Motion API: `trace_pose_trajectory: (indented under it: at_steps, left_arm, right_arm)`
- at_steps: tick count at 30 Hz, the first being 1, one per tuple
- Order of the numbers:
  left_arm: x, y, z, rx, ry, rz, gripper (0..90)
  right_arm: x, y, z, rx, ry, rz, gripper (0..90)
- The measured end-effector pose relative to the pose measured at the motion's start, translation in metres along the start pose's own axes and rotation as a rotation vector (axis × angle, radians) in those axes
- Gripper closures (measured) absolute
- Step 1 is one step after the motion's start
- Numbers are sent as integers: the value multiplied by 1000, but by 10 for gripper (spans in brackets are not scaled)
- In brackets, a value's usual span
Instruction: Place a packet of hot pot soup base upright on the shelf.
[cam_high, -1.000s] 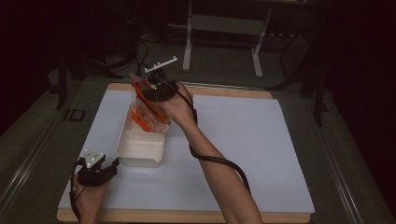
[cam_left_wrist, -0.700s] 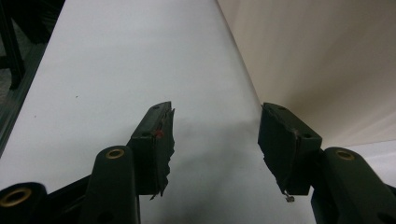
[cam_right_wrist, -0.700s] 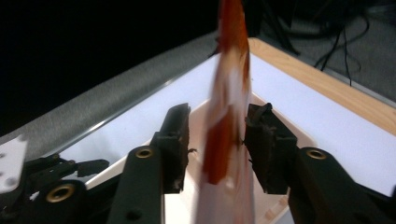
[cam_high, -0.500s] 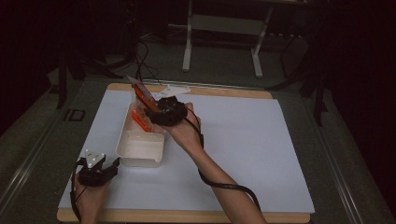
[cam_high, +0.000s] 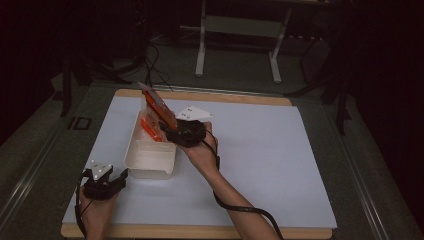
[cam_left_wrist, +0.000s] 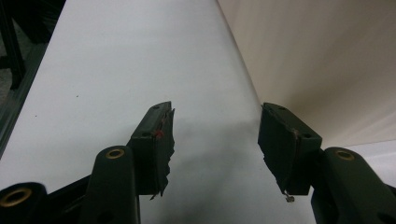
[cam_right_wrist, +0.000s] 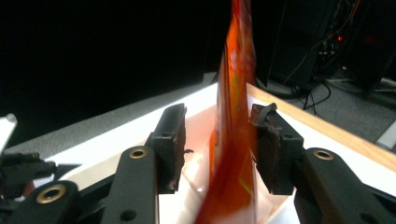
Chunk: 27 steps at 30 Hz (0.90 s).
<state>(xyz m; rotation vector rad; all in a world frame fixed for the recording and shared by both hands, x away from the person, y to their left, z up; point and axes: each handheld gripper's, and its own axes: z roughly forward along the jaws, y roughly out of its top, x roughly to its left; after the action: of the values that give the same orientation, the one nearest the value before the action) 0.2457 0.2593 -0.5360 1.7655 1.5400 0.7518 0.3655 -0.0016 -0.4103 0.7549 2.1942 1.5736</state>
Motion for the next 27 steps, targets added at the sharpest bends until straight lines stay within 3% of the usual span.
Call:
trace_pose_trajectory:
  at_steps: [2,6,10,14,19,21,25,27]
  left_arm:
    - [-1,0,1,3,0,1,455]
    - [-1,0,0,0,1,-1,455]
    - [1,0,1,1,-2,-7,455]
    - [0,0,0,-1,-3,-5,455]
    - [1,0,0,0,-3,-10,455]
    - [1,-1,0,-1,-4,-12,455]
    - [0,0,0,3,-3,-4,455]
    - [0,0,0,3,-3,-3,455]
  right_arm:
    - [-1,-5,5,30,-1,9,583]
    - [-5,-11,21,82,-54,6,693]
    - [-8,-6,30,105,-67,46,705]
    - [-6,8,38,141,-79,28,710]
    - [-6,15,56,244,-66,32,711]
    - [-9,16,58,244,-55,70,712]
    - [-13,17,60,279,-77,65,712]
    - [-19,18,59,284,-71,87,708]
